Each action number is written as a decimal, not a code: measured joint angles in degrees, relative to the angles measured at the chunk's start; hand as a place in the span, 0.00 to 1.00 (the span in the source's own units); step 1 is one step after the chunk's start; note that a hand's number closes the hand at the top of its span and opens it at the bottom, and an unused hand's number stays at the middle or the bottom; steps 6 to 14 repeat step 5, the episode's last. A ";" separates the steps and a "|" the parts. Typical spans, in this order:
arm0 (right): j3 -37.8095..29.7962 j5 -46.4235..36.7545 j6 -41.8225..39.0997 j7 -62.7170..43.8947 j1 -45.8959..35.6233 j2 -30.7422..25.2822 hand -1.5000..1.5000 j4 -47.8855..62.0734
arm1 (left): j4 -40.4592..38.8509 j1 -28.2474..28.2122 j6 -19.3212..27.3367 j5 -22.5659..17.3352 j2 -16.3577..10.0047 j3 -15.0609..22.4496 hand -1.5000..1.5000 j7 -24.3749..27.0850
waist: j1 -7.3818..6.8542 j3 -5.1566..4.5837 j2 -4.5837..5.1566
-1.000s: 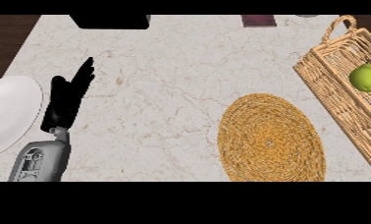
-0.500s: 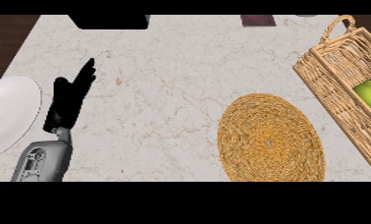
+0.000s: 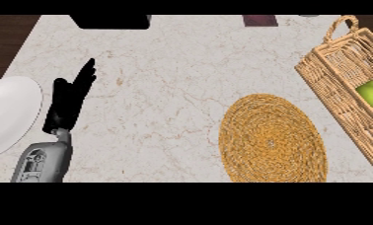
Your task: Pick the pear from the placemat and place it in the basket
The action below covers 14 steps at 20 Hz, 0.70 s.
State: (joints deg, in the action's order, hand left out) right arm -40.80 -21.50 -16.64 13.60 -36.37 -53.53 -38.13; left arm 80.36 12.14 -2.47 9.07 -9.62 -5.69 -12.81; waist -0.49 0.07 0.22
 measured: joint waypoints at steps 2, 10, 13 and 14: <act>-1.75 0.90 -1.30 1.90 1.36 -2.90 0.00 3.89 | -0.67 0.79 -0.38 -0.26 -0.31 -0.30 0.50 0.11 | 0.07 0.01 0.08; -4.13 1.95 -3.93 5.05 3.52 -7.96 0.00 9.75 | -1.26 1.04 -0.47 -0.31 -0.50 -0.56 0.50 0.15 | 0.01 0.11 0.24; -4.13 1.95 -3.93 5.05 3.52 -7.96 0.00 9.75 | -1.26 1.04 -0.47 -0.31 -0.50 -0.56 0.50 0.15 | 0.01 0.11 0.24; -4.13 1.95 -3.93 5.05 3.52 -7.96 0.00 9.75 | -1.26 1.04 -0.47 -0.31 -0.50 -0.56 0.50 0.15 | 0.01 0.11 0.24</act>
